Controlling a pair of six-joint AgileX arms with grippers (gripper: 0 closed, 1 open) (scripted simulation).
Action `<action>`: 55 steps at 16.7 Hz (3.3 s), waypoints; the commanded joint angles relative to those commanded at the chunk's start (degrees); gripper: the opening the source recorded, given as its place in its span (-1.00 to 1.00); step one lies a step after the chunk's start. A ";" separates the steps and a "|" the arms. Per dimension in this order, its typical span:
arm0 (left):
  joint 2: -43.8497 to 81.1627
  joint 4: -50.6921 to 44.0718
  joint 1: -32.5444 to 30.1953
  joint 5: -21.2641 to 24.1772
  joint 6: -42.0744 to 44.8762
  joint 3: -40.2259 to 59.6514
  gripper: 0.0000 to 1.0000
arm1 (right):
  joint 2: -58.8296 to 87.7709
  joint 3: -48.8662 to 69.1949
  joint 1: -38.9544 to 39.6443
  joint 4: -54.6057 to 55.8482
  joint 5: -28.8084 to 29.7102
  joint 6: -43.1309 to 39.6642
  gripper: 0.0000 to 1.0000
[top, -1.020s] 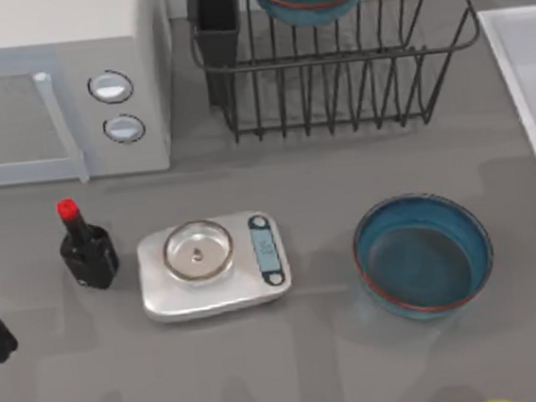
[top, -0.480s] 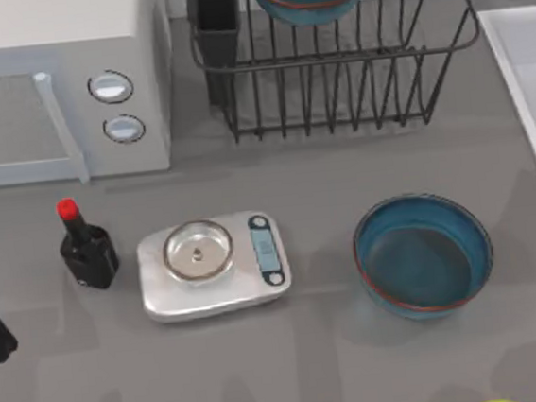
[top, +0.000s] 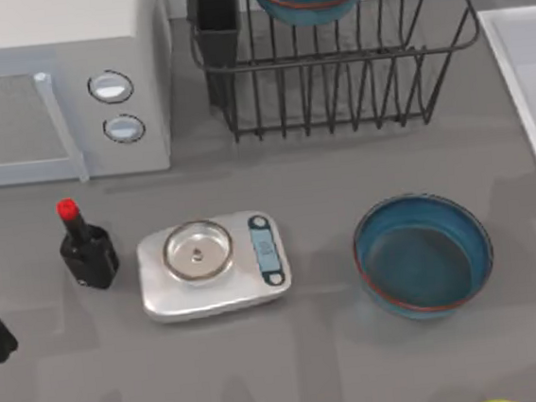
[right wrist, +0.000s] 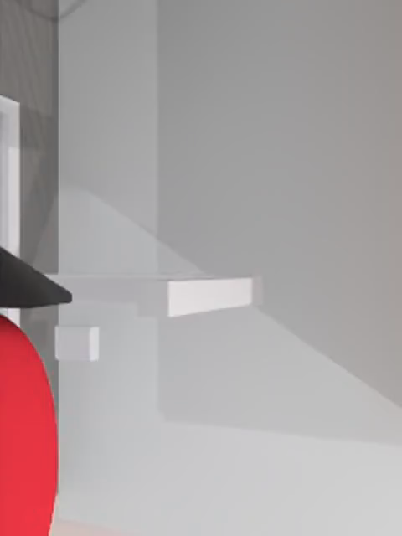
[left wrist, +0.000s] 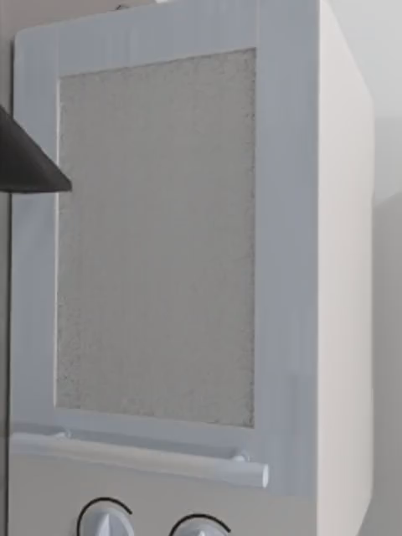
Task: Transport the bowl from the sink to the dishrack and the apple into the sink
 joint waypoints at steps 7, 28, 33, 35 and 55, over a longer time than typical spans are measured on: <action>0.00 0.00 0.00 0.00 0.00 0.00 1.00 | 12.40 -1.24 -0.48 13.25 -0.17 -0.13 -1.00; 0.00 0.00 0.00 0.00 0.00 0.00 1.00 | 41.27 -6.31 -0.36 47.58 0.44 -0.34 -0.10; 0.00 0.00 0.00 0.00 0.00 0.00 1.00 | 41.27 -6.31 -0.36 47.58 0.44 -0.34 0.66; 0.00 0.00 0.00 0.00 0.00 0.00 1.00 | 41.27 -6.31 -0.36 47.58 0.44 -0.34 0.96; 0.00 0.00 0.00 0.00 0.00 0.00 1.00 | 18.81 -11.18 4.58 30.08 5.82 -0.51 1.00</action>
